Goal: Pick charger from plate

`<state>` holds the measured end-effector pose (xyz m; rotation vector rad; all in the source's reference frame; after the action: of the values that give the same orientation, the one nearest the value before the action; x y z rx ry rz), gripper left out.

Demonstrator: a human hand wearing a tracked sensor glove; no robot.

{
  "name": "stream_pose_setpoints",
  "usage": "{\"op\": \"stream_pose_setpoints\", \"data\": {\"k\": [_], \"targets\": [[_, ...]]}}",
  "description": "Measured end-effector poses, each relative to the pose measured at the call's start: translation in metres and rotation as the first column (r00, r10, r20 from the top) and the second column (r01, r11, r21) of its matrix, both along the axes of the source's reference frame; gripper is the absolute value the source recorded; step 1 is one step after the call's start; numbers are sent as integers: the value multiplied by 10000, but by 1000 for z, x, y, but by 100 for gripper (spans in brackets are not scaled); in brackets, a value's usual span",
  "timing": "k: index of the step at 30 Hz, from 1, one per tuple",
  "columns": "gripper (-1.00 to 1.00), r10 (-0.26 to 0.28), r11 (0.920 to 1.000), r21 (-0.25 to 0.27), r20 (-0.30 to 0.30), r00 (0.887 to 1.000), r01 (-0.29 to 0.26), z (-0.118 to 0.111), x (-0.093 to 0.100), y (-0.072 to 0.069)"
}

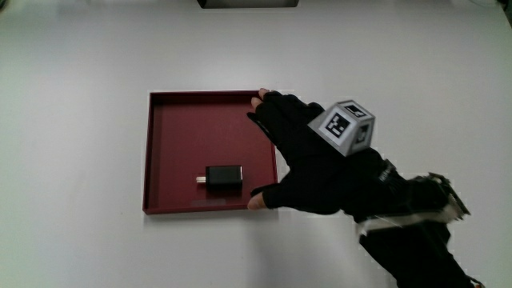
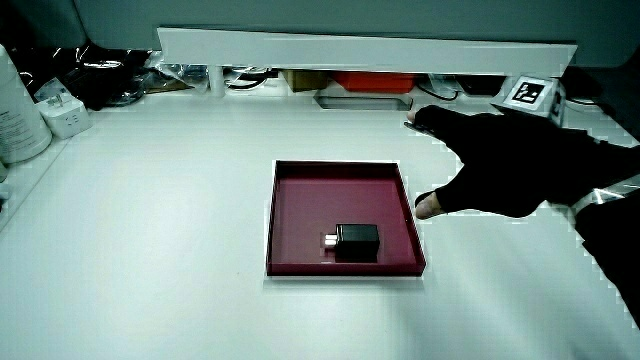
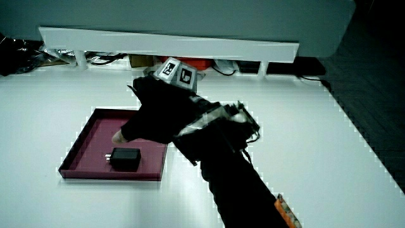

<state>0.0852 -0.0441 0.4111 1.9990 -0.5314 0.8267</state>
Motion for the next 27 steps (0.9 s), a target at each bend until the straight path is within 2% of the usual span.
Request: {"op": "stream_pose_setpoints", "data": {"k": [1,2,8,9,10,12,19,23,27], "targets": [[0,-142,9996,234,-30,9999,143,5,-3,-1],[0,-133,9919,1260,-245,9996,163,3,-6,-2],[0,-190,9943,1036,-447,9988,236,25,-20,-3],[0,-69,9941,1081,-625,9980,136,30,-22,-2],[0,-198,9945,1014,-709,9973,270,36,-24,-2],[0,-119,9963,845,-678,9976,176,47,-28,-1],[0,-73,9999,107,-1192,9928,86,90,-36,2],[0,13,9999,142,-1120,9937,3,98,-43,7],[0,-108,9999,-100,-1232,9923,96,112,-49,13]]}}
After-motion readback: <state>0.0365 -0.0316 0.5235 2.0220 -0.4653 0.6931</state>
